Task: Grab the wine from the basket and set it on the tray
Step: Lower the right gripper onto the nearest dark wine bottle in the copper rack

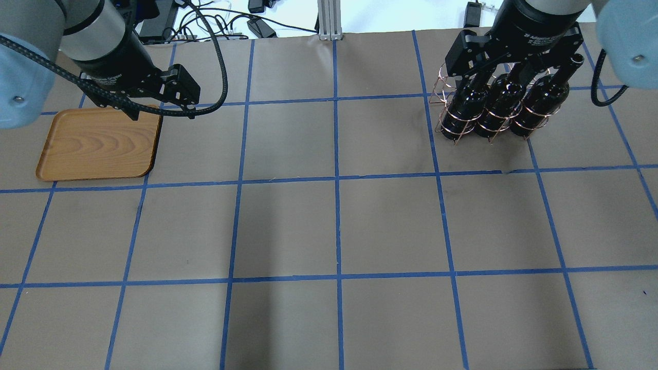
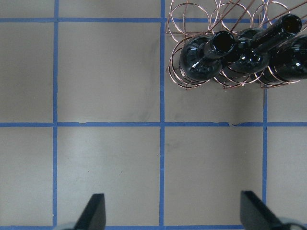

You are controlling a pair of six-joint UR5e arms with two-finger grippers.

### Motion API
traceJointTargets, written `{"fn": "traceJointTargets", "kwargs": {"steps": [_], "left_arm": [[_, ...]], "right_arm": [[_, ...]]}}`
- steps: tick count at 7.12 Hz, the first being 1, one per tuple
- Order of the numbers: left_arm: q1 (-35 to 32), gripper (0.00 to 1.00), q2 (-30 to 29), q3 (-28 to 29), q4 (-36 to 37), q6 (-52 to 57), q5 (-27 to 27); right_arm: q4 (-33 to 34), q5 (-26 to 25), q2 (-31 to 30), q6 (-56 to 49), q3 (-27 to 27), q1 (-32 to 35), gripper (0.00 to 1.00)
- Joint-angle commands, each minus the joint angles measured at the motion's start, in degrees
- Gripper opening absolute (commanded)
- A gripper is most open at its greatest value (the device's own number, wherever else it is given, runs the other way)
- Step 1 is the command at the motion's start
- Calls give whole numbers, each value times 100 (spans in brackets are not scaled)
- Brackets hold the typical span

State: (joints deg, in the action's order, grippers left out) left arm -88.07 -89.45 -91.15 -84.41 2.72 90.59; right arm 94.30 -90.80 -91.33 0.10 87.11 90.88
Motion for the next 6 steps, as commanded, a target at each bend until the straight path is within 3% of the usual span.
{"fn": "traceJointTargets", "kwargs": {"steps": [1, 3, 6], "left_arm": [[9, 100, -3, 1, 3, 9, 3], [9, 100, -3, -7, 3, 9, 12], [9, 100, 6, -16, -6, 52, 12]], "right_arm": [[18, -8, 19, -1, -1, 0, 100], [36, -26, 167, -19, -88, -17, 100], [36, -193, 1166, -586, -948, -481, 100]]}}
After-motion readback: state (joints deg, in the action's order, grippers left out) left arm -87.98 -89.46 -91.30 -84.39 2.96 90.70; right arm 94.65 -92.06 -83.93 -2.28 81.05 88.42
